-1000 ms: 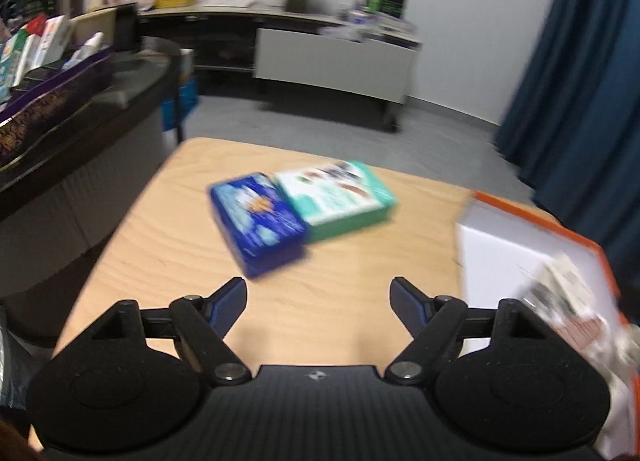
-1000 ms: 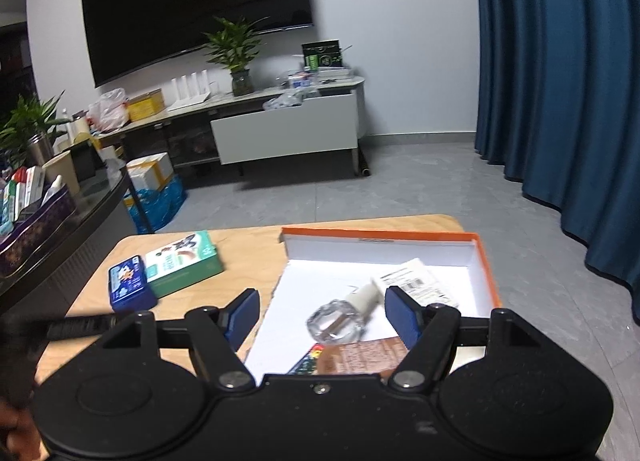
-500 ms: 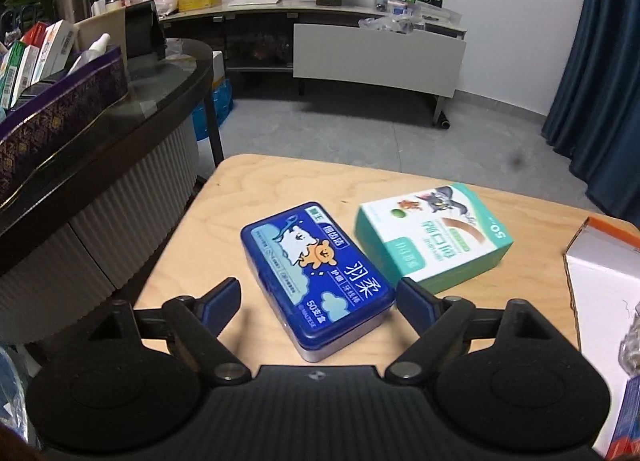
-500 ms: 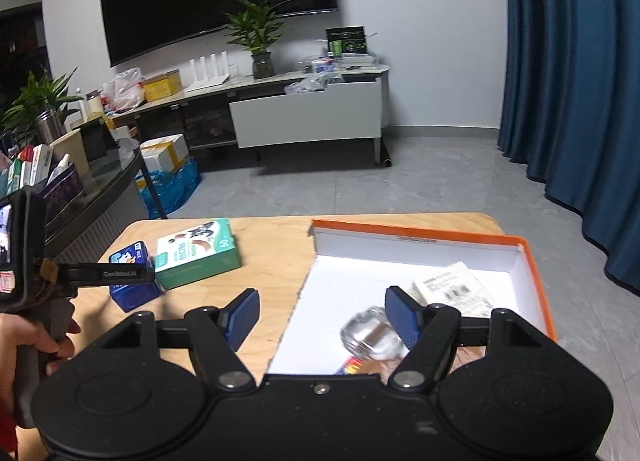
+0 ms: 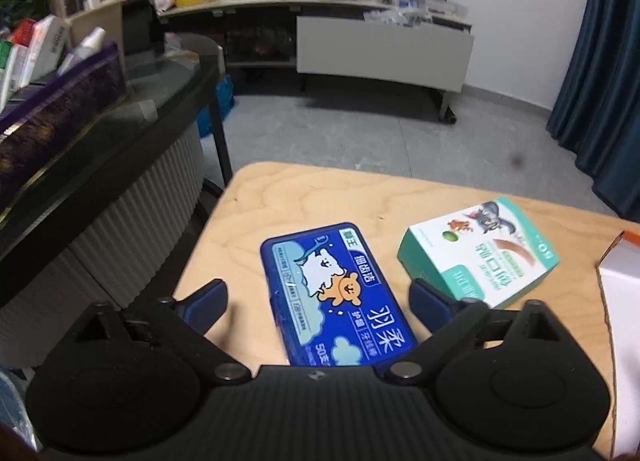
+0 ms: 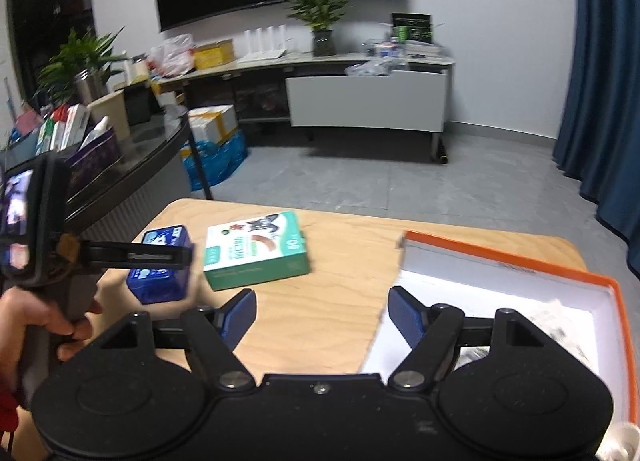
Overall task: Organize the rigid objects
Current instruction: 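Grasp the blue cartoon tin with the left tool while the right tool grasps the green bandage box, then carry the blue tin with the left tool while the right tool carries the bandage box to the lid, then hold the blue tin and bandage box above the lid with both tools, then open the left tool to drop the tin while the right tool releases the bandage box into the lid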
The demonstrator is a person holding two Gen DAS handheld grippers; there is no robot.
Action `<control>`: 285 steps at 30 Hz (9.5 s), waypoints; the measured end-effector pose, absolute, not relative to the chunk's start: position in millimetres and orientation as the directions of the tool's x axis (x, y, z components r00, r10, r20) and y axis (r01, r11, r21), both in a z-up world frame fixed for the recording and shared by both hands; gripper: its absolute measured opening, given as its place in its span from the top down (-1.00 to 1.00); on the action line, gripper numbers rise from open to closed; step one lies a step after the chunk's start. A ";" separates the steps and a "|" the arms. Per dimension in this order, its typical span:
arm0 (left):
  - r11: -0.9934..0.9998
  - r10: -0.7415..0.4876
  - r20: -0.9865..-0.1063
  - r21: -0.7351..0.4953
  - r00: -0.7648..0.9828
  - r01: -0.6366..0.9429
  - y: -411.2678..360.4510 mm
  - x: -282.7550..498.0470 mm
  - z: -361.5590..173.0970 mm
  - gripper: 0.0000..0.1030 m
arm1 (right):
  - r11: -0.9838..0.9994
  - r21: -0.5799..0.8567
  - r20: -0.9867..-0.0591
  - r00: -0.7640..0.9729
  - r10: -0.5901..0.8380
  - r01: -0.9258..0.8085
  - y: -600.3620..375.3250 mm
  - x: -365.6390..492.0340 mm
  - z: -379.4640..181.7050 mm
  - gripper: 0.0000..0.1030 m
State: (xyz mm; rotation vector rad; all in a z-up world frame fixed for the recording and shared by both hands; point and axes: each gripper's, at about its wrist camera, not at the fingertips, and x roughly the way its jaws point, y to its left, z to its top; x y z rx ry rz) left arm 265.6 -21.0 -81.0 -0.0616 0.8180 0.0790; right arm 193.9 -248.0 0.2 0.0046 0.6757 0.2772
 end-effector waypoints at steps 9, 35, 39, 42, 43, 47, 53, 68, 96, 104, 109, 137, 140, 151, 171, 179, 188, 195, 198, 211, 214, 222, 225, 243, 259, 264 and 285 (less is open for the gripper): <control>0.997 -0.019 -0.724 -0.068 0.690 -0.044 3.1 250.8 -80.7 -0.23 | 0.882 0.093 -0.683 0.615 0.394 -0.462 -221.7 258.5 -9.0 -0.75; 0.991 -0.065 -0.706 -0.131 0.705 -0.039 12.1 198.4 -80.4 -0.23 | 0.917 0.072 -0.796 0.531 0.290 -0.393 -216.7 290.0 -31.0 -0.75; 0.992 -0.046 -0.704 -0.118 0.709 -0.053 8.4 195.7 -77.9 -0.23 | 0.870 0.220 -0.735 0.511 0.445 -0.441 -208.0 270.9 -24.8 -0.76; 0.995 -0.019 -0.696 -0.086 0.717 -0.057 5.9 193.1 -73.2 -0.23 | 0.892 0.181 -0.780 0.493 0.387 -0.414 -179.8 276.5 -35.8 -0.80; 0.995 -0.015 -0.695 -0.081 0.719 -0.058 5.9 192.1 -71.6 -0.23 | 0.894 0.186 -0.786 0.484 0.384 -0.407 -173.3 279.8 -39.8 -0.80; 0.996 -0.003 -0.691 -0.069 0.723 -0.062 6.9 188.4 -66.8 -0.23 | 0.909 0.175 -0.815 0.463 0.349 -0.377 -149.6 286.5 -53.4 -0.87; 0.995 -0.001 -0.679 -0.071 0.734 -0.064 5.1 181.2 -56.8 -0.23 | 0.927 0.126 -0.794 0.523 0.308 -0.355 -147.8 273.4 -50.7 -0.63; 0.983 -0.182 -0.635 -0.138 0.751 0.122 -89.2 141.5 -19.3 -0.23 | 0.985 0.157 -0.630 0.761 0.156 -0.072 -287.2 148.8 34.2 -0.63; 0.907 -0.372 -0.557 -0.046 0.743 0.419 -222.8 124.6 24.1 -0.23 | 0.963 0.212 -0.563 0.827 -0.018 0.166 -443.2 61.3 42.7 -0.63; 0.913 -0.358 -0.578 -0.050 0.733 0.406 -223.9 128.4 22.1 -0.23 | 0.957 0.231 -0.587 0.810 -0.007 0.176 -441.7 73.4 29.8 -0.63; 0.910 -0.378 -0.623 -0.113 0.685 0.400 -223.2 133.3 7.7 -0.23 | 0.957 0.226 -0.608 0.794 -0.006 0.181 -438.8 82.9 23.3 -0.63; 0.914 -0.363 -0.630 -0.098 0.687 0.393 -222.6 128.4 2.0 -0.23 | 0.972 0.173 -0.637 0.771 -0.013 0.159 -433.9 91.3 21.3 -0.63; 0.914 -0.363 -0.625 -0.096 0.691 0.394 -222.1 127.2 2.2 -0.23 | 0.973 0.172 -0.634 0.773 -0.011 0.154 -432.6 88.5 21.9 -0.63; 0.912 -0.368 -0.623 -0.099 0.690 0.397 -220.3 125.8 -0.3 -0.23 | 0.974 0.169 -0.635 0.772 -0.008 0.148 -429.7 85.5 21.9 -0.63; 0.911 -0.371 -0.626 -0.102 0.686 0.400 -220.8 127.9 -1.5 -0.23 | 0.976 0.162 -0.639 0.769 -0.007 0.144 -429.0 89.6 22.7 -0.63; 0.909 -0.375 -0.625 -0.105 0.685 0.403 -220.0 128.1 -2.2 -0.23 | 0.976 0.161 -0.639 0.769 -0.008 0.144 -429.6 90.5 22.2 -0.63; 0.909 -0.376 -0.623 -0.105 0.686 0.403 -219.5 128.7 -2.3 -0.23 | 0.977 0.159 -0.636 0.771 -0.012 0.146 -430.1 92.4 23.5 -0.63; 0.909 -0.376 -0.625 -0.106 0.684 0.403 -219.1 129.9 -3.6 -0.23 | 0.976 0.156 -0.640 0.768 -0.019 0.154 -427.2 92.1 22.7 -0.63; 0.909 -0.376 -0.625 -0.105 0.684 0.404 -219.2 130.4 -4.2 -0.23 | 0.975 0.156 -0.641 0.768 -0.019 0.155 -427.0 92.1 22.6 -0.63; 0.908 -0.377 -0.630 -0.105 0.679 0.406 -219.9 132.1 -6.9 -0.23 | 0.975 0.158 -0.644 0.764 -0.018 0.156 -426.2 93.9 22.8 -0.63; 0.908 -0.377 -0.631 -0.106 0.679 0.405 -219.8 132.8 -7.0 -0.23 | 0.974 0.160 -0.647 0.762 -0.017 0.158 -426.4 96.2 22.9 -0.63; 0.908 -0.374 -0.639 -0.107 0.672 0.404 -220.6 134.7 -10.5 -0.23 | 0.972 0.168 -0.655 0.755 -0.015 0.164 -428.2 99.7 19.2 -0.63; 0.909 -0.372 -0.645 -0.108 0.668 0.402 -221.1 137.3 -13.7 -0.23 | 0.970 0.173 -0.662 0.749 -0.014 0.171 -429.9 104.6 17.1 -0.63; 0.926 -0.342 -0.652 -0.111 0.677 0.361 -210.2 159.4 -22.4 -0.23 | 0.959 0.202 -0.667 0.745 -0.014 0.199 -448.0 130.2 8.4 -0.63; 0.915 -0.366 -0.660 -0.125 0.656 0.384 -218.1 166.9 -27.4 -0.23 | 0.963 0.202 -0.671 0.741 0.005 0.177 -445.4 150.2 5.1 -0.63; 0.912 -0.369 -0.662 -0.123 0.652 0.390 -221.8 169.9 -29.6 -0.23 | 0.964 0.199 -0.669 0.743 0.003 0.175 -443.7 154.9 5.2 -0.63; 0.891 -0.411 -0.682 -0.158 0.606 0.426 -242.3 195.2 -45.6 -0.23 | 0.949 0.213 -0.585 0.808 -0.068 0.234 -456.1 135.8 24.2 -0.74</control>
